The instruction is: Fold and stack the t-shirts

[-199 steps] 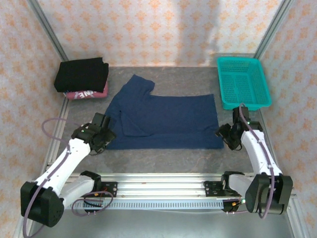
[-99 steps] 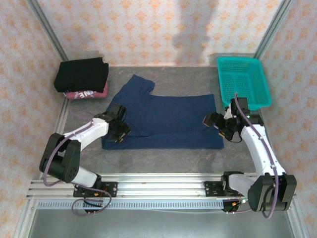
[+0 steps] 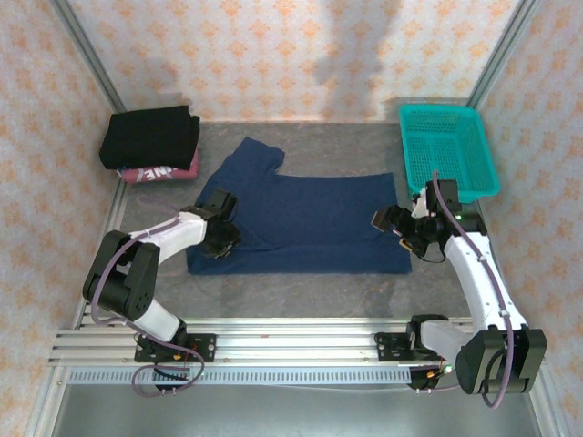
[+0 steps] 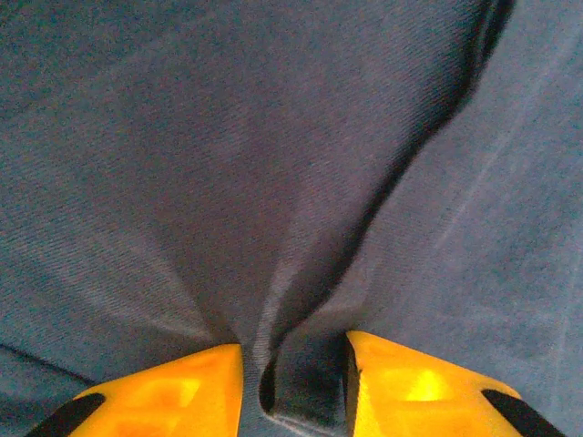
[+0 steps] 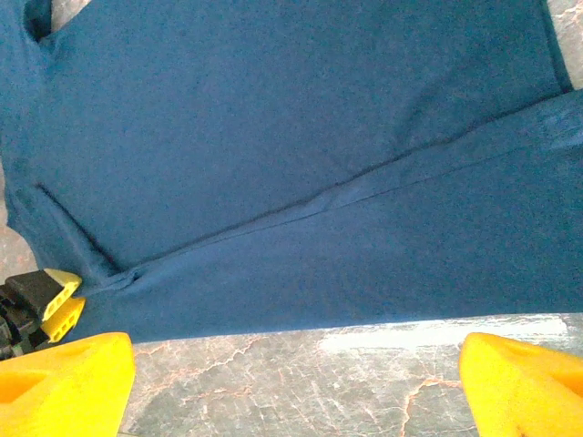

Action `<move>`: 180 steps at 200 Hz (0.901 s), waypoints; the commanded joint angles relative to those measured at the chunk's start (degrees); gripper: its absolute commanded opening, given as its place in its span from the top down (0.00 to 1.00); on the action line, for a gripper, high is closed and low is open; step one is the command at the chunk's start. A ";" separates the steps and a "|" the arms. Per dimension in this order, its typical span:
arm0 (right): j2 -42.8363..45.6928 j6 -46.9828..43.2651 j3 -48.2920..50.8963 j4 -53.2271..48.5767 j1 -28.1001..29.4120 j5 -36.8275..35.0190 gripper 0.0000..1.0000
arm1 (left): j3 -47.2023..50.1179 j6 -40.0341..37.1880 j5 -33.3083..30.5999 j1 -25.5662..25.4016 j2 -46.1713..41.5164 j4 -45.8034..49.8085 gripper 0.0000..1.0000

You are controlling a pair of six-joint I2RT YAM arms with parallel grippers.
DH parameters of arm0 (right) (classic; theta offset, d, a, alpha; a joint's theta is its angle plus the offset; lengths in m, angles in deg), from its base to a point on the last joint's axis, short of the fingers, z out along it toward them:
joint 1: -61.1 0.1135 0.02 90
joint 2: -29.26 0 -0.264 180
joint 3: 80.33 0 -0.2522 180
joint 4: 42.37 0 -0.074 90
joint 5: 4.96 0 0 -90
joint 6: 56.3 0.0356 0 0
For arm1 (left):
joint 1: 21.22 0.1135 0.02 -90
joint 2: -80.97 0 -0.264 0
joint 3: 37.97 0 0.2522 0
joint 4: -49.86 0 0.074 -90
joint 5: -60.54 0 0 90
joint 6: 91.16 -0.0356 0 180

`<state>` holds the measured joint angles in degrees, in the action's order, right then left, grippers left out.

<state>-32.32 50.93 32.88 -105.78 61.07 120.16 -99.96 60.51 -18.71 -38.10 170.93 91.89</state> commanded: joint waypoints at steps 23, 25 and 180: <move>3.16 -2.54 -0.01 2.03 0.23 3.93 0.07 | -2.90 0.01 -3.29 -0.12 1.28 -1.29 0.74; 3.24 -2.62 0.03 2.09 0.26 4.07 0.07 | -2.85 -0.04 -3.34 -0.16 1.28 -1.27 0.75; 3.50 -1.40 2.07 6.49 0.21 4.82 0.06 | -26.68 -8.95 0.88 -0.71 15.74 3.25 0.92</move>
<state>-28.70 49.07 33.49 -101.80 61.07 124.97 -119.92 56.09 -18.93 -38.10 181.94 91.54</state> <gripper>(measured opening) 0.941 0.081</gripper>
